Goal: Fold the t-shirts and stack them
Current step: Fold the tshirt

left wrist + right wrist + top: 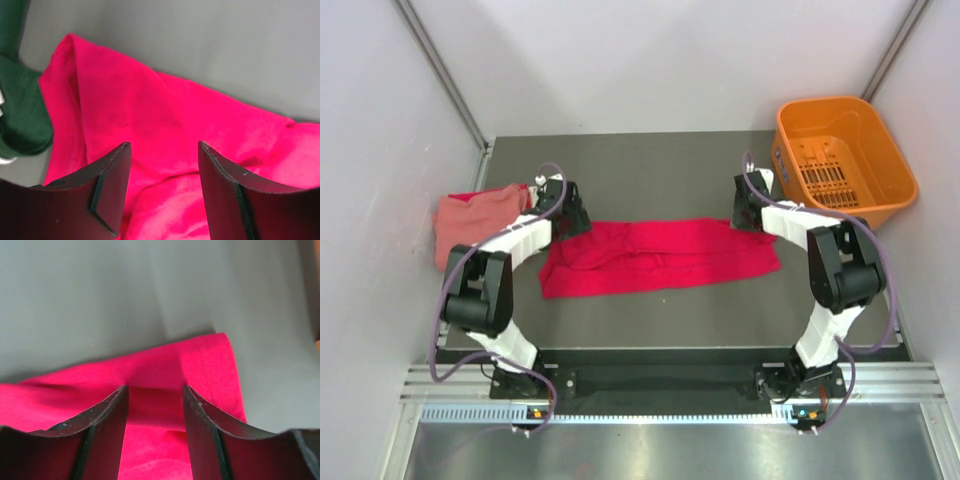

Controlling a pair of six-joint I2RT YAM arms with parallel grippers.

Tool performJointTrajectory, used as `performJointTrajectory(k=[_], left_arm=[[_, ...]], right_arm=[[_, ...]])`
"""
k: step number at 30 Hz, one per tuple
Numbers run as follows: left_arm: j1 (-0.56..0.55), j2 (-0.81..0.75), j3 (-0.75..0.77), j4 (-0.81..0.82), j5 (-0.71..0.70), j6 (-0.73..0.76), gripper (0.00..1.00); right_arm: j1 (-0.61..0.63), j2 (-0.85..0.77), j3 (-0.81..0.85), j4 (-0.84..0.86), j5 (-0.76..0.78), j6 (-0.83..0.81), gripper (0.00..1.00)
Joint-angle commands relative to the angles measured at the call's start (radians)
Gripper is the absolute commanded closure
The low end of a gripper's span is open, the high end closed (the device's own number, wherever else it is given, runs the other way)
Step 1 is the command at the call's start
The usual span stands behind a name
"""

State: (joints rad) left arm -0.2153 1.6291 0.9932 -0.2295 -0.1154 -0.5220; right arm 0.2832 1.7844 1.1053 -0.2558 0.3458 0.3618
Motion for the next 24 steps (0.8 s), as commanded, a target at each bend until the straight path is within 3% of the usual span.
performJointTrajectory(k=[1, 17, 24], left_arm=[[0.007, 0.066, 0.105, -0.081, -0.004, -0.009, 0.4], [0.037, 0.324, 0.285, -0.197, -0.038, -0.022, 0.4], [0.062, 0.468, 0.447, -0.24, 0.013, -0.024, 0.41]], right_arm=[[-0.021, 0.026, 0.059, -0.031, -0.027, 0.017, 0.53], [-0.088, 0.124, 0.111, -0.08, -0.033, 0.065, 0.52], [-0.111, 0.27, 0.309, -0.187, -0.044, 0.062, 0.52]])
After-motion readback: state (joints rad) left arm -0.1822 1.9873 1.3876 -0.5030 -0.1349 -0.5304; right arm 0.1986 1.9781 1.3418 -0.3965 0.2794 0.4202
